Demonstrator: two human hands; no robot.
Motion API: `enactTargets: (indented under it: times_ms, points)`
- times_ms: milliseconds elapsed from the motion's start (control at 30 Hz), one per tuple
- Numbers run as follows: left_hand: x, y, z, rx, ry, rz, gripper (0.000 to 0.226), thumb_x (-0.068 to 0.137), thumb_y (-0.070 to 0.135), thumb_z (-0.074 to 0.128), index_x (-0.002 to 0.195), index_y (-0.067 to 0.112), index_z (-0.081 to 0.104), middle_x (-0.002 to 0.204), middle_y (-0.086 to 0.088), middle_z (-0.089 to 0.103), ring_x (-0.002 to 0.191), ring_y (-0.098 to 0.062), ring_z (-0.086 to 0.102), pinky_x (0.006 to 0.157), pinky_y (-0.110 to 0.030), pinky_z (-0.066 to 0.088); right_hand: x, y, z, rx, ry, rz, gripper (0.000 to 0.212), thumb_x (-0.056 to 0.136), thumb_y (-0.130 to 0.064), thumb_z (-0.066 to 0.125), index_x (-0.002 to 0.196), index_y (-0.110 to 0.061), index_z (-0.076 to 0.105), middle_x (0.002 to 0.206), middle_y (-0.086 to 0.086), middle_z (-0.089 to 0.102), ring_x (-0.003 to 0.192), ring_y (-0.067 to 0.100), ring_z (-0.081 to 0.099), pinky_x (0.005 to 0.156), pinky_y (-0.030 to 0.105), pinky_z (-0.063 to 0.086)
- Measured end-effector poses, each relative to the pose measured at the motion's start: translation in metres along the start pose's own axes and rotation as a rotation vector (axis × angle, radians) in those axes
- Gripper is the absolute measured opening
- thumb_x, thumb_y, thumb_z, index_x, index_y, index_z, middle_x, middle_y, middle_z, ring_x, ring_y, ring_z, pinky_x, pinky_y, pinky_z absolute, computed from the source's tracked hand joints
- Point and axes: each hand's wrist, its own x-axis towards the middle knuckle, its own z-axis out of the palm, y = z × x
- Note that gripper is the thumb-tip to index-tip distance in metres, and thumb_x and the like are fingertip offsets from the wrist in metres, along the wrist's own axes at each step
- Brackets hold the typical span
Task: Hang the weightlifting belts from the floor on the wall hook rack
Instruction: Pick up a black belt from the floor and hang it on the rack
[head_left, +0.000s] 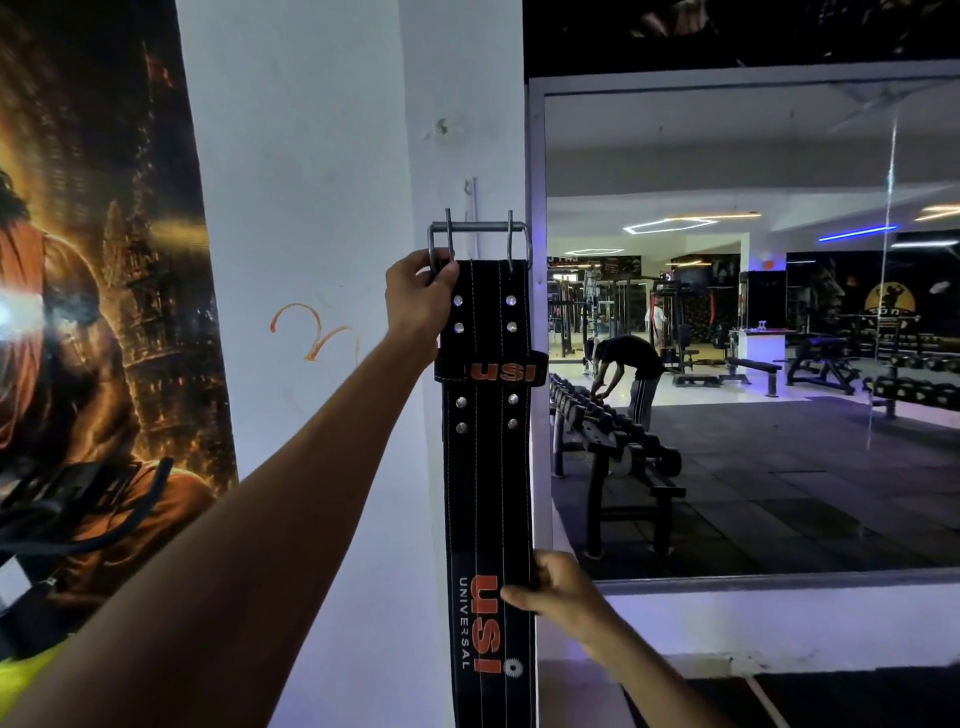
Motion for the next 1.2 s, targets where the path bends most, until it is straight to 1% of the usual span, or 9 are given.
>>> enactTargets:
  times_ms: [100, 267, 367, 433, 567, 700, 833, 1067, 1200]
  points:
    - [-0.002, -0.003, -0.002, -0.017, -0.009, -0.017, 0.008, 0.098, 0.007, 0.06, 0.101, 0.012, 0.066, 0.081, -0.007, 0.069, 0.069, -0.022, 0.061, 0.06, -0.026, 0.055, 0.008, -0.053, -0.017, 0.138, 0.03, -0.087, 0.039, 0.085, -0.022, 0.073, 0.122, -0.018, 0.061, 0.109, -0.006, 0.074, 0.1, 0.003, 0.07, 0.079, 0.017, 0.055]
    - [-0.011, -0.006, 0.001, -0.055, -0.036, -0.041, 0.011, 0.098, 0.005, 0.061, 0.104, 0.01, 0.068, 0.081, -0.005, 0.072, 0.068, -0.016, 0.066, 0.067, -0.028, 0.059, 0.028, -0.192, -0.052, 0.329, 0.291, -0.345, 0.062, 0.077, -0.053, 0.068, 0.129, -0.021, 0.058, 0.125, -0.006, 0.06, 0.11, 0.008, 0.057, 0.099, 0.029, 0.043]
    - [-0.018, -0.013, 0.005, -0.059, -0.071, -0.047, 0.016, 0.098, 0.006, 0.062, 0.112, 0.006, 0.069, 0.086, -0.006, 0.074, 0.071, -0.015, 0.07, 0.065, -0.024, 0.061, 0.041, -0.251, -0.063, 0.246, 0.436, -0.417, 0.041, 0.093, -0.029, 0.067, 0.126, -0.005, 0.061, 0.104, 0.001, 0.071, 0.075, -0.004, 0.062, 0.064, 0.007, 0.05]
    - [-0.021, -0.015, 0.004, -0.063, -0.082, -0.041, 0.019, 0.098, 0.007, 0.062, 0.116, 0.003, 0.067, 0.088, -0.007, 0.075, 0.069, -0.012, 0.071, 0.059, -0.02, 0.058, 0.05, -0.264, -0.064, 0.238, 0.513, -0.398, 0.03, 0.093, -0.016, 0.068, 0.116, 0.004, 0.066, 0.109, 0.019, 0.072, 0.068, 0.007, 0.061, 0.044, 0.005, 0.046]
    - [-0.023, -0.016, -0.006, -0.062, -0.104, -0.001, 0.009, 0.098, 0.011, 0.063, 0.102, 0.009, 0.071, 0.085, -0.003, 0.077, 0.066, -0.008, 0.073, 0.06, -0.019, 0.059, 0.059, -0.268, -0.058, 0.25, 0.578, -0.395, 0.019, 0.089, -0.012, 0.071, 0.103, 0.002, 0.071, 0.099, 0.018, 0.074, 0.077, 0.014, 0.062, 0.046, 0.005, 0.047]
    - [-0.034, -0.025, -0.02, -0.099, -0.147, -0.034, 0.015, 0.099, 0.019, 0.063, 0.104, 0.012, 0.075, 0.086, -0.002, 0.08, 0.075, -0.013, 0.077, 0.069, -0.024, 0.062, 0.056, -0.278, -0.046, 0.373, 0.611, -0.389, 0.005, 0.088, -0.01, 0.071, 0.091, -0.006, 0.072, 0.076, 0.002, 0.064, 0.049, 0.006, 0.053, 0.036, 0.013, 0.043]
    - [-0.063, -0.058, -0.033, -0.12, -0.136, -0.066, 0.02, 0.099, 0.018, 0.064, 0.11, 0.006, 0.075, 0.093, -0.008, 0.079, 0.081, -0.013, 0.075, 0.074, -0.025, 0.061, 0.053, -0.284, -0.043, 0.398, 0.638, -0.404, 0.006, 0.087, -0.006, 0.07, 0.093, -0.005, 0.073, 0.078, 0.001, 0.066, 0.051, 0.003, 0.052, 0.034, 0.01, 0.042]
    - [-0.103, -0.098, -0.046, -0.187, -0.184, -0.174, 0.028, 0.1, 0.022, 0.06, 0.12, 0.008, 0.073, 0.109, -0.009, 0.08, 0.099, -0.017, 0.076, 0.087, -0.031, 0.062, 0.054, -0.27, -0.039, 0.391, 0.631, -0.367, 0.014, 0.087, -0.004, 0.07, 0.1, 0.002, 0.072, 0.089, 0.015, 0.07, 0.06, 0.011, 0.053, 0.043, 0.018, 0.051]
    - [-0.13, -0.127, -0.052, -0.047, -0.278, -0.167, 0.014, 0.092, 0.002, 0.069, 0.098, 0.011, 0.078, 0.088, 0.0, 0.082, 0.084, -0.011, 0.077, 0.078, -0.023, 0.061, 0.052, -0.265, -0.044, 0.401, 0.649, -0.351, 0.017, 0.088, -0.004, 0.069, 0.105, 0.001, 0.072, 0.115, 0.021, 0.071, 0.064, 0.008, 0.055, 0.089, 0.043, 0.053]
